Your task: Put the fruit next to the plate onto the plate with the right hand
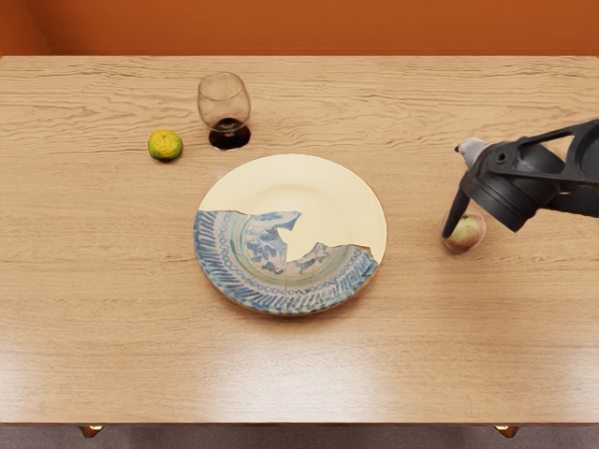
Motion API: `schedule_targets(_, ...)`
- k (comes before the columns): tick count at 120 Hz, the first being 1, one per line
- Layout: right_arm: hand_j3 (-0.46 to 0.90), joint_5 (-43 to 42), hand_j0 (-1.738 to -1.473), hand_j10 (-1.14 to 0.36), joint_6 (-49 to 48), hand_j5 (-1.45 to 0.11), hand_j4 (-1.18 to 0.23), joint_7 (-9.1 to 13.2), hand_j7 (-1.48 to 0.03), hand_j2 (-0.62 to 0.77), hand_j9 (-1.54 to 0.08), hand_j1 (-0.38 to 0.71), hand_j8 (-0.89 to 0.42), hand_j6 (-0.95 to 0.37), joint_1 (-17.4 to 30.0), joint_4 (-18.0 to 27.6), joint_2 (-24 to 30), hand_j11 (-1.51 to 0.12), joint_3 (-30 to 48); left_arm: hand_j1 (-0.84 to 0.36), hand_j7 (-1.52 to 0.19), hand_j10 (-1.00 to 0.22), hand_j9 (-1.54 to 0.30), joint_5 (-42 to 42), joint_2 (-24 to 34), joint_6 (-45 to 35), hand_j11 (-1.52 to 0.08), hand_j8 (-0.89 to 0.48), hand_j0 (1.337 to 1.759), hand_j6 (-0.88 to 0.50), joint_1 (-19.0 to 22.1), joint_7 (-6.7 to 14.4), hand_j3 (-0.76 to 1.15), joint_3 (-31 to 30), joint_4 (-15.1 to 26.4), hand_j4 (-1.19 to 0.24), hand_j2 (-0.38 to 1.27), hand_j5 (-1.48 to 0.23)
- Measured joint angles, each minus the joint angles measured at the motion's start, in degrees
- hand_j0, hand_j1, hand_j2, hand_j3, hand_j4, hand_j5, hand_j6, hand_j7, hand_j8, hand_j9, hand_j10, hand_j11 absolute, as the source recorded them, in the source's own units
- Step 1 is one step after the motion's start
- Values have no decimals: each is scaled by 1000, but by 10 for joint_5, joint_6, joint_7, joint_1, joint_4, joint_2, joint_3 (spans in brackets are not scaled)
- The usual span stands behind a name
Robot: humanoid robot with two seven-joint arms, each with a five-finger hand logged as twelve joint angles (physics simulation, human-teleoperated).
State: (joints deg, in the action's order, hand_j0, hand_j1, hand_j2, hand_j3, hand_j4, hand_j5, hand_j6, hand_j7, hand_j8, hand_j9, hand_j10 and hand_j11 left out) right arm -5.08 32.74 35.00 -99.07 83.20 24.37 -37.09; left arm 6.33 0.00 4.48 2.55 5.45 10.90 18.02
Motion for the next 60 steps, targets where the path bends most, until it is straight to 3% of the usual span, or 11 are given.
schedule_targets(22, 0, -1, -1658, -96, 19, -123, -96, 0, -123, -18, -123, -236, -96, -96, 32, -7, -24, -123, 2, 339, -11, -8, -11, 0, 0, 0, -11, -8, 1658, -8, 0, 0, 0, 0, 0, -8, 1, -11)
schedule_targets(60, 0, -1, -1658, -133, 22, -172, -133, 0, -172, -26, -172, -191, -134, -134, 39, -14, -45, -172, -44, 339, -11, -8, -11, 0, 0, 0, -11, -8, 1658, -8, 0, 0, 0, 0, 0, -8, 1, -11)
